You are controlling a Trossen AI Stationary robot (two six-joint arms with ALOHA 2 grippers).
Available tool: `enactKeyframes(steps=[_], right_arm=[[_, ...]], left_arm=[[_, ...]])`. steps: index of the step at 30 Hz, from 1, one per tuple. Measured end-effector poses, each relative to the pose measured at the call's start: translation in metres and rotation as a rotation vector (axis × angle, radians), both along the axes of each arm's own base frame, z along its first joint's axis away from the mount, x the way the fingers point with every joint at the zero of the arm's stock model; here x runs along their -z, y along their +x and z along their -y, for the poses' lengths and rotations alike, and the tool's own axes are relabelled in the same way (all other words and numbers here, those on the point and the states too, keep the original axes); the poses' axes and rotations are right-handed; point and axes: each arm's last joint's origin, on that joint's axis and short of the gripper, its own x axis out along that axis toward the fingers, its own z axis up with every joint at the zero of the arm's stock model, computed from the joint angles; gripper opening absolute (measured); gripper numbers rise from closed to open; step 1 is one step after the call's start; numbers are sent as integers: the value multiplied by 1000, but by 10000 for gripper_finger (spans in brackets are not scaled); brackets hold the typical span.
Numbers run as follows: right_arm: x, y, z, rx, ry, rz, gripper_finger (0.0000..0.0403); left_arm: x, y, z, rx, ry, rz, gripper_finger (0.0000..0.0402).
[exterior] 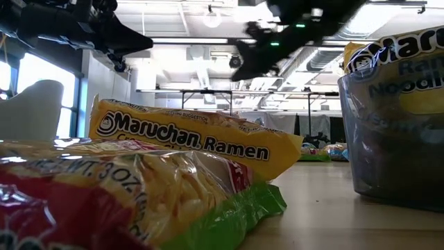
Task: Sort Maruchan noodles
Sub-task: Put the green noodle pack into the gray bin
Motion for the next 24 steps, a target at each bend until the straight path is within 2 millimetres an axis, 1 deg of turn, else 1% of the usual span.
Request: enactKeyframes(steps=[3, 6, 9, 12, 15, 18, 21, 24], right_arm=[[8, -34, -18, -13, 22, 62, 0], [21, -64, -30, -17, 74, 97, 0], [32, -91, -36, -3, 107, 124, 0], [42, -113, -39, 26, 159, 157, 0], [46, -128, -34, 103, 244, 203, 2], [49, -139, -23, 224, 326, 173, 17], [53, -148, -7, 353, 406, 108, 51], [60, -155, 12, 452, 507, 36, 99]], left_arm=[[-1, 0, 0, -12, 3, 15, 19], [-4, 2, -2, -35, 8, 48, 19], [-8, 3, -3, -38, 19, 80, 19], [-9, 5, -5, -29, 26, 70, 19], [-8, 6, -6, -28, 18, 65, 19], [-7, 7, -9, -32, 26, 54, 19], [-5, 7, -13, -53, 31, 43, 19], [-5, 7, -17, -76, 32, 37, 19]])
